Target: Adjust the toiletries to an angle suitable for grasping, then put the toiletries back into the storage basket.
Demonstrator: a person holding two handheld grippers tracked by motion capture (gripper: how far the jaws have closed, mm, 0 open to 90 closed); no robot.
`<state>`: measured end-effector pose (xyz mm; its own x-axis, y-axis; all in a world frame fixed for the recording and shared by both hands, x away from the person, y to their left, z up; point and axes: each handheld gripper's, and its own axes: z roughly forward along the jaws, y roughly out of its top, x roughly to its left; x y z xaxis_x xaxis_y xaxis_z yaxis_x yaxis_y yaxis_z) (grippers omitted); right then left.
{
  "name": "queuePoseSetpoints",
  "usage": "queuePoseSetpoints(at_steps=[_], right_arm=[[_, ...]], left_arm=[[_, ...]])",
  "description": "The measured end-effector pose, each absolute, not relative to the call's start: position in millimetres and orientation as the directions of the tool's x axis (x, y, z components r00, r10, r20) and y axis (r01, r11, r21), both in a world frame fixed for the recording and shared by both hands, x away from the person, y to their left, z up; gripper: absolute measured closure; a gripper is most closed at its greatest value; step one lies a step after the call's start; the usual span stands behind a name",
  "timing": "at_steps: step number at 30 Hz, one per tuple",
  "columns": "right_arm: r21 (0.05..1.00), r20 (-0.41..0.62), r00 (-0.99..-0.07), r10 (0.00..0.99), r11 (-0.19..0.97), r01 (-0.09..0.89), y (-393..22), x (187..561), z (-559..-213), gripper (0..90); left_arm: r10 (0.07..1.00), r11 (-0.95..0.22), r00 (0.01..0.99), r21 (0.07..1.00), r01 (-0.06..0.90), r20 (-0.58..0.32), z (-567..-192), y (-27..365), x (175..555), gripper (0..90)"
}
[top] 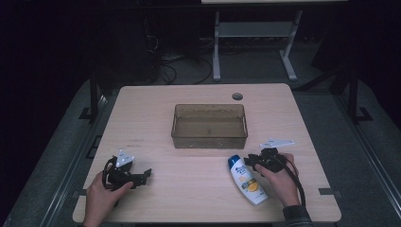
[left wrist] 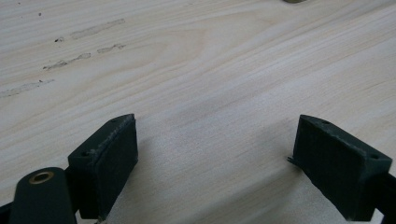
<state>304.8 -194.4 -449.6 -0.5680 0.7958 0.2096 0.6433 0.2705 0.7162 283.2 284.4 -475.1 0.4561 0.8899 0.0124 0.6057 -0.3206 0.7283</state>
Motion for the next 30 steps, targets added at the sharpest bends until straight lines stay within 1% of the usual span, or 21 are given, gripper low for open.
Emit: queuePoseSetpoints(at_steps=[5,9,12,21,30], right_arm=[[0.716,0.231,-0.568,0.79,0.256,0.649,-195,299,-445,52.6],[0.712,0.234,-0.565,0.791,0.256,0.654,-193,294,-440,44.2],[0.703,0.229,-0.566,0.792,0.267,0.659,-190,291,-436,39.7],[0.673,0.189,-0.575,0.796,0.322,0.666,-178,286,-431,33.6],[0.636,0.151,-0.587,0.795,0.376,0.673,-164,284,-433,29.9]], left_arm=[[0.89,-0.321,0.456,0.728,0.606,0.013,-475,284,283,12.8],[0.89,-0.321,0.456,0.728,0.606,0.013,-475,284,283,12.8],[0.89,-0.321,0.456,0.728,0.606,0.012,-475,284,283,12.8],[0.89,-0.319,0.455,0.728,0.607,0.011,-475,284,283,12.8],[0.89,-0.319,0.455,0.728,0.607,0.011,-475,284,283,12.8]])
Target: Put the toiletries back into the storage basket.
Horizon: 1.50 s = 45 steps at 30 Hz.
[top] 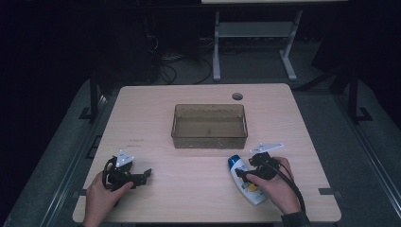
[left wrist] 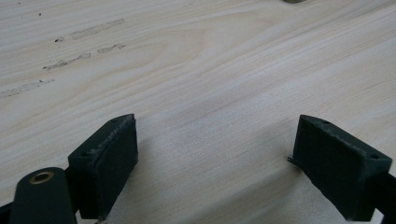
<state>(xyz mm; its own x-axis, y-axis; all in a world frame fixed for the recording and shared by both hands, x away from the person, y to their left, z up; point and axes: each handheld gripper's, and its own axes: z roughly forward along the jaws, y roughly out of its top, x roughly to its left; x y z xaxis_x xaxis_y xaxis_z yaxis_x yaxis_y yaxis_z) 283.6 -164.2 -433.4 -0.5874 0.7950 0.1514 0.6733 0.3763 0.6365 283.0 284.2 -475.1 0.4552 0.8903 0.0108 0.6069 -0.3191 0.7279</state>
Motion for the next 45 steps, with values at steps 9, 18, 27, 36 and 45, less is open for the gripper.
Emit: queuePoseSetpoints(at_steps=[9,18,27,36,45], right_arm=[[0.618,0.131,-0.593,0.795,0.402,0.675,-152,285,-439,25.7],[0.589,0.093,-0.594,0.799,0.437,0.68,-141,290,-450,21.5],[0.557,0.035,-0.607,0.794,0.488,0.672,-131,290,-459,19.6],[0.545,0.021,-0.602,0.799,0.495,0.676,-127,289,-461,23.9],[0.543,0.024,-0.589,0.807,0.484,0.686,-129,290,-458,31.8]], left_arm=[[0.89,-0.319,0.455,0.728,0.607,0.011,-475,284,283,12.8],[0.89,-0.321,0.456,0.727,0.607,0.012,-475,284,283,12.8],[0.889,-0.323,0.457,0.726,0.607,0.013,-475,285,283,12.8],[0.889,-0.323,0.457,0.726,0.607,0.013,-475,285,283,12.8],[0.889,-0.322,0.457,0.728,0.606,0.013,-475,284,283,12.8]])
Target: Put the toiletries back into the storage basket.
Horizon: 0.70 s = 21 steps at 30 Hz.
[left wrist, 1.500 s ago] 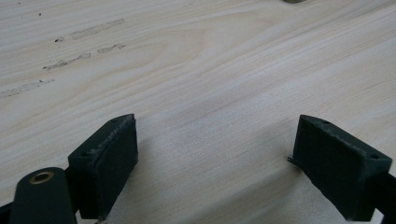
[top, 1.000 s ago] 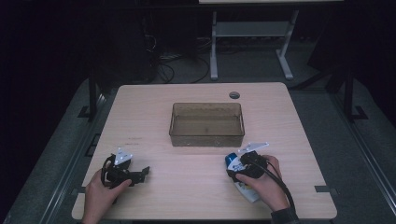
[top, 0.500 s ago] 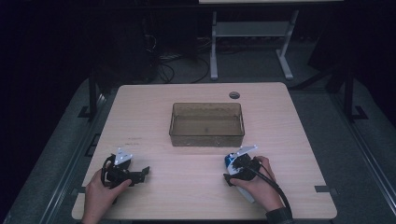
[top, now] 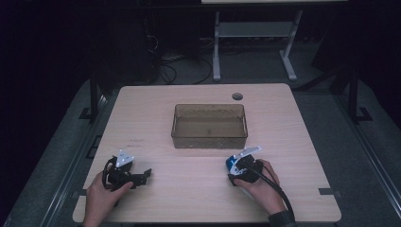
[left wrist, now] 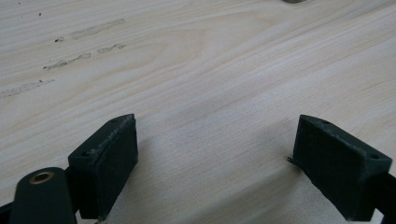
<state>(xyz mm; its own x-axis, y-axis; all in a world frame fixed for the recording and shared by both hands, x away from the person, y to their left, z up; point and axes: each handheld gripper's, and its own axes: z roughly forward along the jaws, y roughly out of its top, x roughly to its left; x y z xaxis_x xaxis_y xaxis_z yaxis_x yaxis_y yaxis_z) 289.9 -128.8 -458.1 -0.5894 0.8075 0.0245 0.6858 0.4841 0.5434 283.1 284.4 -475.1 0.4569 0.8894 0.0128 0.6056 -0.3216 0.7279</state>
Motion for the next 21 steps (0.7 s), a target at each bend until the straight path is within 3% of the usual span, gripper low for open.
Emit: queuePoseSetpoints(at_steps=[21], right_arm=[[0.58,0.107,-0.581,0.807,0.424,0.696,-145,290,-447,32.9]], left_arm=[[0.89,-0.321,0.456,0.728,0.606,0.012,-475,284,283,12.8]])
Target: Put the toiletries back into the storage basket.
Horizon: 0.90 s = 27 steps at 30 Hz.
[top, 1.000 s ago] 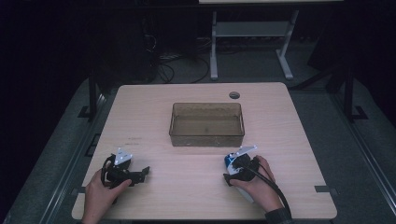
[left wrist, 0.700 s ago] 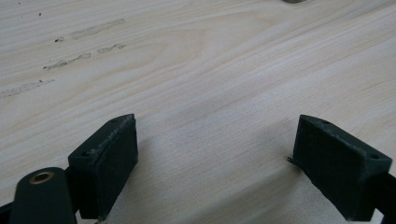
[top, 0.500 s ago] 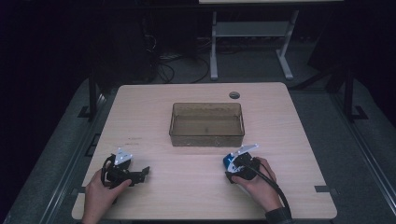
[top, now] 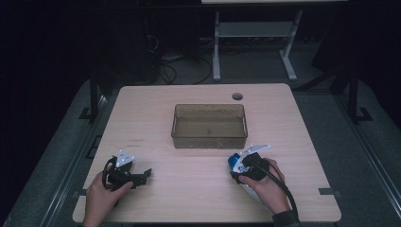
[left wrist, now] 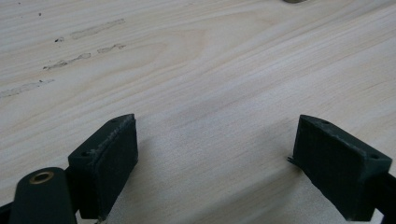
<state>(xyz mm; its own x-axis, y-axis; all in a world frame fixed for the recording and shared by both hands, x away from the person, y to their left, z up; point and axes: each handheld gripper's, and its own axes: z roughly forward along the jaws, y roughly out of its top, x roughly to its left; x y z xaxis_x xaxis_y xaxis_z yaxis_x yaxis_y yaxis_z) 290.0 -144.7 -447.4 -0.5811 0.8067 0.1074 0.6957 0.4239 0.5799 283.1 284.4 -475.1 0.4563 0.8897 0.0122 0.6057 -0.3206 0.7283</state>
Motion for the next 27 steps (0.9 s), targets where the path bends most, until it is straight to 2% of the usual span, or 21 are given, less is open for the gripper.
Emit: queuePoseSetpoints(at_steps=[27], right_arm=[[0.741,0.215,-0.556,0.803,0.237,0.629,-189,280,-420,33.2]], left_arm=[[0.89,-0.32,0.456,0.727,0.607,0.011,-475,284,283,12.8]])
